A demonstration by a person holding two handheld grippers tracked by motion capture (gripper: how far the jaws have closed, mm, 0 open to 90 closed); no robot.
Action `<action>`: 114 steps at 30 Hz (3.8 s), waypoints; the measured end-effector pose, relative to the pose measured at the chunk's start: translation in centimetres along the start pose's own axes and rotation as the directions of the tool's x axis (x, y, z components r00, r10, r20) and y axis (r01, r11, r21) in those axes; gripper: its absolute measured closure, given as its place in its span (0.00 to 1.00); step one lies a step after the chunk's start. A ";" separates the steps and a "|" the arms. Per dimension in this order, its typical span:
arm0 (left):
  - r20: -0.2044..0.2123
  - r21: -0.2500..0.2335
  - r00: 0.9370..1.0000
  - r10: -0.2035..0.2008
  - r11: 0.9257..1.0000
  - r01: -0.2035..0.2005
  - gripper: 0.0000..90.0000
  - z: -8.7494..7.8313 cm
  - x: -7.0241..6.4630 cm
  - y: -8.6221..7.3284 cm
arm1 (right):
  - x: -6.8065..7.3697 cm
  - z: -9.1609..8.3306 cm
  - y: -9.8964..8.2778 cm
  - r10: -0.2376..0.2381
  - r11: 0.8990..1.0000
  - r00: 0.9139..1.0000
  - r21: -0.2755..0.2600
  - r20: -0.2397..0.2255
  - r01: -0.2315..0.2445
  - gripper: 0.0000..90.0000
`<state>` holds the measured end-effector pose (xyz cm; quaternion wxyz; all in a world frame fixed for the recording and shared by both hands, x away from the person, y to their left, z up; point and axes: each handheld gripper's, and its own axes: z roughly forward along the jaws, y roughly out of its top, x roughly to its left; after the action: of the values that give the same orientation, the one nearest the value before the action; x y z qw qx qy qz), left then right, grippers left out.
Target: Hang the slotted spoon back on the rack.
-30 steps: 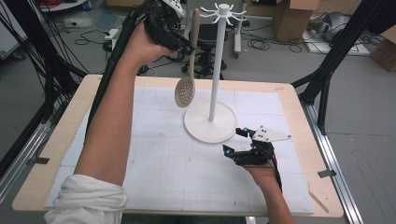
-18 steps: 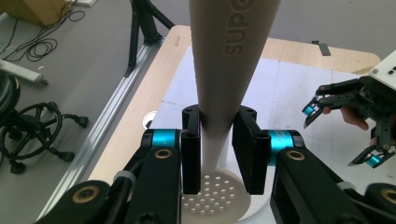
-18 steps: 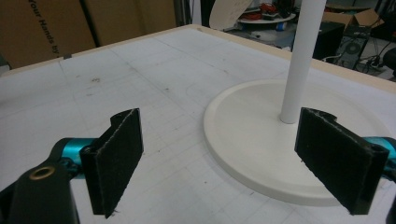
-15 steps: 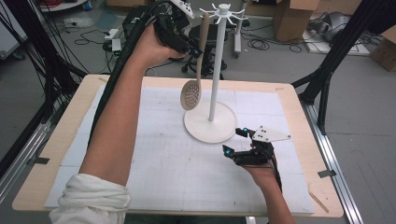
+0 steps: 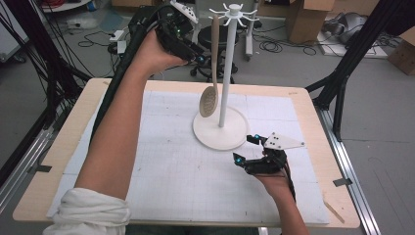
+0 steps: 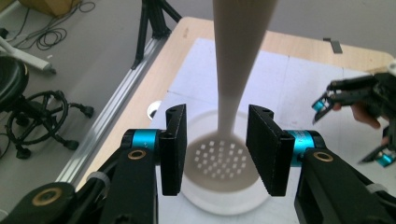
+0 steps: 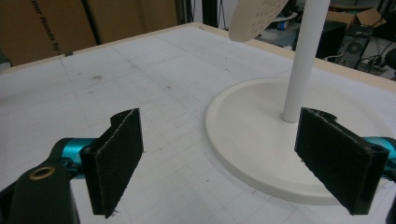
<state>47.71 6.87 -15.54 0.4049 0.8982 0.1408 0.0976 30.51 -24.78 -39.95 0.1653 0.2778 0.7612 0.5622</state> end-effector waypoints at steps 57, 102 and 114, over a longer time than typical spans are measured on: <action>0.019 -0.253 0.994 -0.105 0.962 0.106 0.34 -5.0 -5.5 -16.0 | 0.2 0.3 0.1 0.005 1.000 1.000 0.007 -0.005 -0.005 0.16; 0.038 -0.448 0.977 -0.211 0.870 0.206 0.02 -2.9 -9.5 -30.6 | 0.0 1.0 -0.3 0.015 0.999 1.000 0.035 -0.014 -0.015 0.16; 0.021 -0.428 0.982 -0.185 0.887 0.176 0.02 -2.8 -9.9 -30.5 | 0.1 0.8 -0.3 0.002 0.999 1.000 0.037 -0.005 -0.002 0.16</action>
<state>32.27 24.79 -37.38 0.5977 0.7695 0.2030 0.0971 30.80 -24.11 -40.48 0.1575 0.2802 0.7717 0.5488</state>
